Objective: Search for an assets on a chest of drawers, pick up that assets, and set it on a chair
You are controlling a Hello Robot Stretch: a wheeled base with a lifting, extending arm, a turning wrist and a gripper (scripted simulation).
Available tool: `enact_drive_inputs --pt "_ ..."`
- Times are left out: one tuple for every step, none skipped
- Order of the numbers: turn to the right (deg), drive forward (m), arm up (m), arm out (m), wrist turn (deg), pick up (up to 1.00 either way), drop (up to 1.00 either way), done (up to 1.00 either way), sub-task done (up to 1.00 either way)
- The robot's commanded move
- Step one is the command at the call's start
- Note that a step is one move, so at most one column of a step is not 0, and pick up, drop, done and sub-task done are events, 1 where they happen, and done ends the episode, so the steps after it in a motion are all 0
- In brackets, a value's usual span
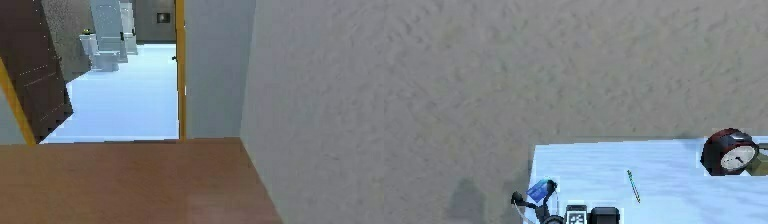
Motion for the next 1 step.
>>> enact_drive_inputs --pt "45.0 0.0 0.0 0.0 0.0 0.0 0.0 0.0 0.0"
